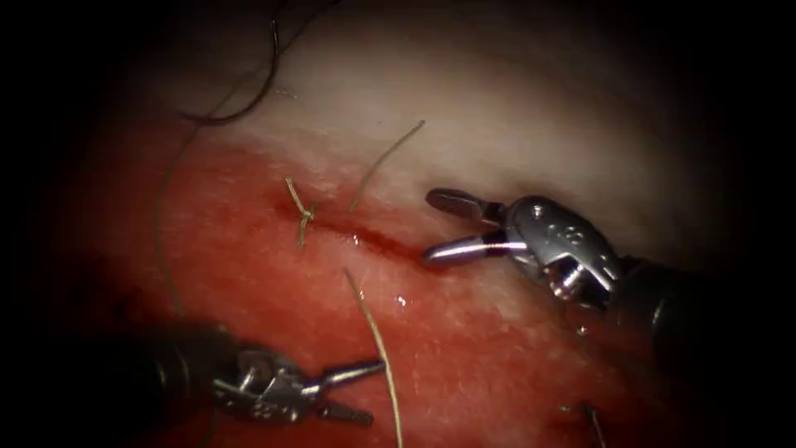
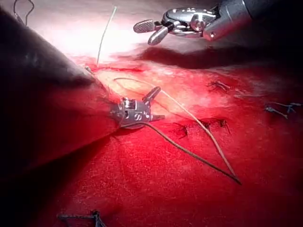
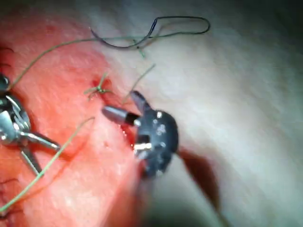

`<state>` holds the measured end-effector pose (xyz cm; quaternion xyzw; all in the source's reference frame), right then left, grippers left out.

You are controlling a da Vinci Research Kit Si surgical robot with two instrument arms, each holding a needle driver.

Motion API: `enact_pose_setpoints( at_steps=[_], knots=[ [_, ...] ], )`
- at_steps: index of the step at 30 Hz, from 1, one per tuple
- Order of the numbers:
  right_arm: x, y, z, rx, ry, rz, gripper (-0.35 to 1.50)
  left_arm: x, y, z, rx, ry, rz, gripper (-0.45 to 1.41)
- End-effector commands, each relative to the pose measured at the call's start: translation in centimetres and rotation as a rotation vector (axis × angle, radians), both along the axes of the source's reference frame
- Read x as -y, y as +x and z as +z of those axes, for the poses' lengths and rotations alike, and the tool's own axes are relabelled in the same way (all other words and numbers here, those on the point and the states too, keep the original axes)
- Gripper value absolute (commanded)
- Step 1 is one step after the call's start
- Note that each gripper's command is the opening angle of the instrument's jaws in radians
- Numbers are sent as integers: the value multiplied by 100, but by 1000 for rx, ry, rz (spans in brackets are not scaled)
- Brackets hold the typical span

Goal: Wound Closure

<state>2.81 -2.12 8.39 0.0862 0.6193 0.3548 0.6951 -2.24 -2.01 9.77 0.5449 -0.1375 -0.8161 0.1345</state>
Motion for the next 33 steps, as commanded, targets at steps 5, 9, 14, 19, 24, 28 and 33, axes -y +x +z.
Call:
enact_pose_setpoints(
  at_steps=[5,9,14,19,24,28,33],
  knots=[
    [1,13,7,-2,-1,-7,148,6,-10,6,3,-15,4,44],
    [3,15,8,-2,-1,-14,148,11,-12,7,5,-19,9,44],
    [3,15,8,-2,-2,-14,148,17,-19,-2,15,-22,6,44],
    [4,15,9,0,-2,-16,148,15,-31,-9,29,-26,5,42],
    [5,16,10,1,-1,-19,148,18,-43,-10,35,-30,10,42],
    [5,16,10,1,-1,-18,148,25,-48,-5,34,-38,13,41],
    [5,18,10,0,-2,-20,148,33,-53,0,40,-46,18,32]
  ],
)
